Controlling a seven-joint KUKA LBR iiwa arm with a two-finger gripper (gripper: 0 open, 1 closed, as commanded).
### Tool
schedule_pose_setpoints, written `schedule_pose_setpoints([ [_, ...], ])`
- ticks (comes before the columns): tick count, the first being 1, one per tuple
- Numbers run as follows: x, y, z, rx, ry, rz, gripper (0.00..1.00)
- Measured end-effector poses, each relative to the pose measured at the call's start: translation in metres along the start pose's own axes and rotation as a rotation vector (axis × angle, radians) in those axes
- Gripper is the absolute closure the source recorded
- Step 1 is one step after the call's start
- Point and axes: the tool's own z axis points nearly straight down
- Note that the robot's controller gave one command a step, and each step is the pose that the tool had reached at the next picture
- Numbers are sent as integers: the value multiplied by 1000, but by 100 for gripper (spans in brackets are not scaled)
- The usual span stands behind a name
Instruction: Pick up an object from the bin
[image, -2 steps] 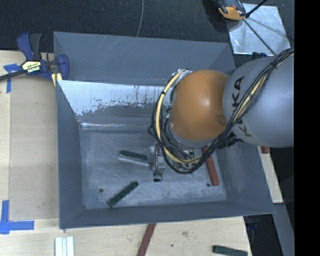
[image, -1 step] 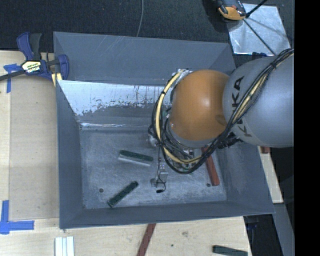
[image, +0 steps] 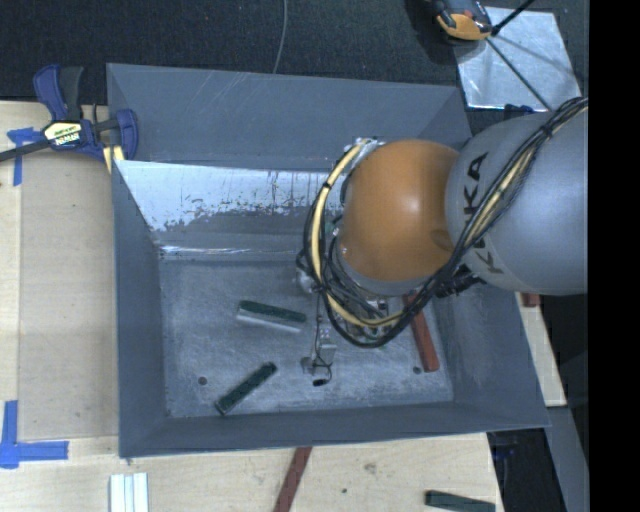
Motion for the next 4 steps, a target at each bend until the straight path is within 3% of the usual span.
schedule_pose_setpoints([
  [1, -32, 4, 51, -1, -7, 43, 0],
  [2, -26, 1, 108, 0, 0, -49, 100],
  [3, -26, 1, 108, 0, 0, -49, 100],
  [4, -49, 6, -45, 0, -4, -69, 100],
])
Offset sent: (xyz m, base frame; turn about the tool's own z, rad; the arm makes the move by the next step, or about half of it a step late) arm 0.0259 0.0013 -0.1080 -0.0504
